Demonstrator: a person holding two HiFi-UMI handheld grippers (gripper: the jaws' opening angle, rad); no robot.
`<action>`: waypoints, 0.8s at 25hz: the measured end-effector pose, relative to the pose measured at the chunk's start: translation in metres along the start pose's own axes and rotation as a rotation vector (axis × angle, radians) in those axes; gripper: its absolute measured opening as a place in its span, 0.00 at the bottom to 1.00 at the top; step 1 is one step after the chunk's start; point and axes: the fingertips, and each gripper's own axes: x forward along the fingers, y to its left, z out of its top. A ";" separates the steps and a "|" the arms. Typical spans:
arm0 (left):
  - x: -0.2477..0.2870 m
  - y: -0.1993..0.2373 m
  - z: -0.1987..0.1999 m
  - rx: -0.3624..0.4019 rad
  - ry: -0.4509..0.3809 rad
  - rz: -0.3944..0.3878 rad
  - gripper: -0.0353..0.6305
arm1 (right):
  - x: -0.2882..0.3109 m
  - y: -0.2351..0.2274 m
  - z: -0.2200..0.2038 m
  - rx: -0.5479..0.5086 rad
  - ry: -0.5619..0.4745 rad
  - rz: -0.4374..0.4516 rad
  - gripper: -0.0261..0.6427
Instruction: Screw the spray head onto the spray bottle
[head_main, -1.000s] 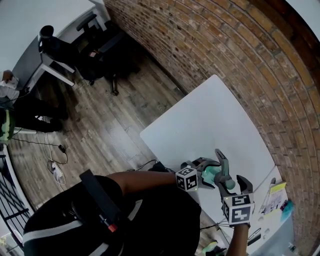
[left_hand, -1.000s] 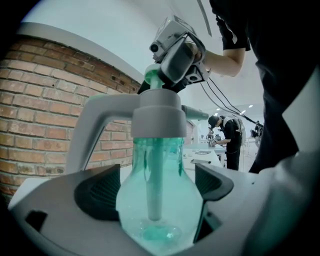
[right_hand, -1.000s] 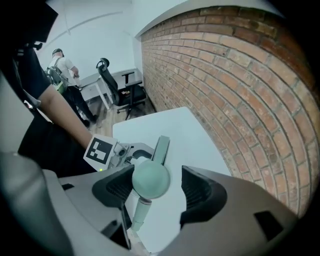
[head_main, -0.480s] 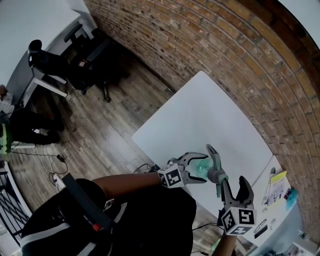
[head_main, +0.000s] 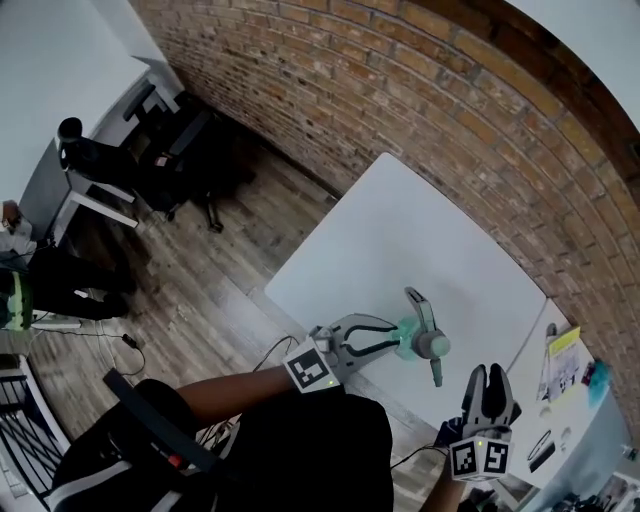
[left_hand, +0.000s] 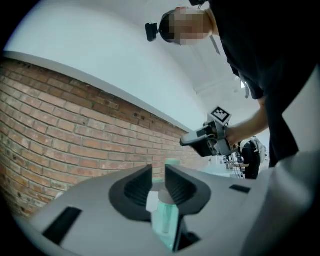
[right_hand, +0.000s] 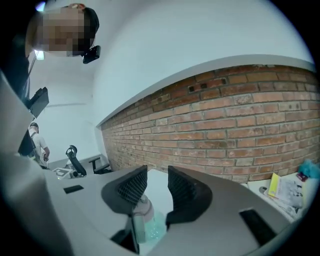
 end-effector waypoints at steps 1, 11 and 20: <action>-0.006 -0.002 0.008 0.021 0.001 0.010 0.14 | -0.008 -0.002 -0.001 -0.004 -0.012 -0.005 0.23; -0.042 -0.057 0.058 -0.144 -0.017 0.276 0.06 | -0.087 0.012 -0.006 -0.093 -0.166 -0.002 0.05; -0.038 -0.149 0.124 -0.099 -0.064 0.335 0.06 | -0.186 0.051 -0.008 -0.131 -0.303 0.038 0.05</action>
